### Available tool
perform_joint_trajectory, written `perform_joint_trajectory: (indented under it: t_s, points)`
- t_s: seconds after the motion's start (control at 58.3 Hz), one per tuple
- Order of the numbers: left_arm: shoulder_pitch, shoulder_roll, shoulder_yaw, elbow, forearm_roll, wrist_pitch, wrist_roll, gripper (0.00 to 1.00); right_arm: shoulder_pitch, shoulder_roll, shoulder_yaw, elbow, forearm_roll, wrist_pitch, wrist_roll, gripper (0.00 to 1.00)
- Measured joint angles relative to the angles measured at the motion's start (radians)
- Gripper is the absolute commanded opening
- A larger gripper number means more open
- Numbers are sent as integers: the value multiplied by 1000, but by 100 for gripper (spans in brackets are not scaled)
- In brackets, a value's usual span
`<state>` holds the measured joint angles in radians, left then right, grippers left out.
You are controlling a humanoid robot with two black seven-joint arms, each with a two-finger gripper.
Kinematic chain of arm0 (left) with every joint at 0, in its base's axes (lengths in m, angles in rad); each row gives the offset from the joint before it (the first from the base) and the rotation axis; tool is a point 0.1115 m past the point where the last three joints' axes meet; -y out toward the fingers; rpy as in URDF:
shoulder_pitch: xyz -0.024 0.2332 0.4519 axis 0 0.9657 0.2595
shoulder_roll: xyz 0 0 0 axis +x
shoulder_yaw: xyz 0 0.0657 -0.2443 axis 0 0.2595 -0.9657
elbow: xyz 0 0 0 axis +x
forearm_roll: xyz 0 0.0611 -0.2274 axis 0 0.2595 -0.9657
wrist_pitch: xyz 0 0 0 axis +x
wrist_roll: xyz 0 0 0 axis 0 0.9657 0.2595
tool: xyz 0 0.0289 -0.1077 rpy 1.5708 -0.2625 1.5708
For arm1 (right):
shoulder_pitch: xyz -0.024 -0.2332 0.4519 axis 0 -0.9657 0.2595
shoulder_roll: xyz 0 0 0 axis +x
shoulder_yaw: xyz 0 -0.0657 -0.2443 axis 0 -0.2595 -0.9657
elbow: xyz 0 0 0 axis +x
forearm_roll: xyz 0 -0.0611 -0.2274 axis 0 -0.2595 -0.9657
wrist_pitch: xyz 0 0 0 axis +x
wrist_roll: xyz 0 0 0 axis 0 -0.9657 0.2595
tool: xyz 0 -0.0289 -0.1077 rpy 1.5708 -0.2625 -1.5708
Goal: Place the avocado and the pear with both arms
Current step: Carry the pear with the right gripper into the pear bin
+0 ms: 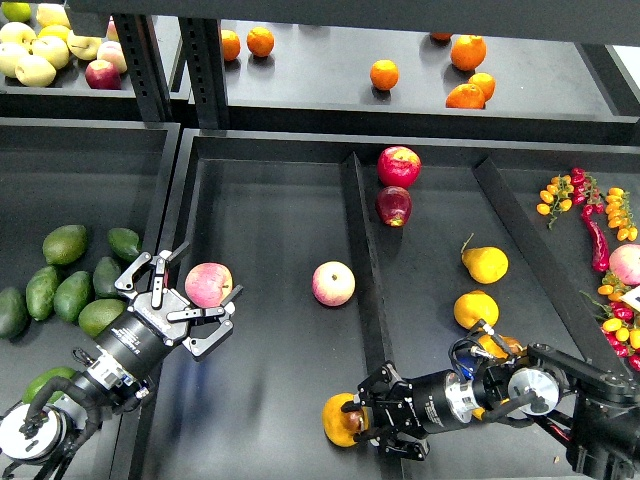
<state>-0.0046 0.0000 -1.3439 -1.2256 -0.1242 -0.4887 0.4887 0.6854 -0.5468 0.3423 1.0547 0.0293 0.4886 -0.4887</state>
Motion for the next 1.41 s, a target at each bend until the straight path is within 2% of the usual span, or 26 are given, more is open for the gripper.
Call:
perform_joint_trajectory:
  t_s: [0.086, 0.103, 0.326, 0.549, 1.08, 1.149, 1.269, 1.372, 1.406]
  points:
    - [0, 0, 0, 4, 0, 0, 0, 99, 19, -73, -2, 10, 26, 0, 0, 16]
    - [0, 0, 1, 5, 0, 0, 0, 99, 22, -116, -7, 10, 32, 0, 0, 16]
    - [0, 0, 5, 11, 0, 0, 0, 99, -46, -220, -14, -9, 7, 0, 0, 16]
    - [0, 0, 11, 11, 0, 0, 0, 99, -125, -173, 0, -87, -46, 0, 0, 17]
    - [12, 0, 11, 8, 0, 0, 0, 99, -161, -31, 2, -214, -105, 0, 0, 20]
    - [12, 0, 11, 8, 0, 0, 0, 99, -168, -26, 2, -219, -108, 0, 0, 24]
    - [12, 0, 11, 11, 0, 0, 0, 99, -171, -20, 6, -222, -109, 0, 0, 47]
    - [13, 0, 11, 12, 0, 0, 0, 99, -172, -19, 17, -222, -109, 0, 0, 60]
    - [13, 0, 11, 12, 0, 0, 0, 99, -171, -19, 20, -222, -109, 0, 0, 68]
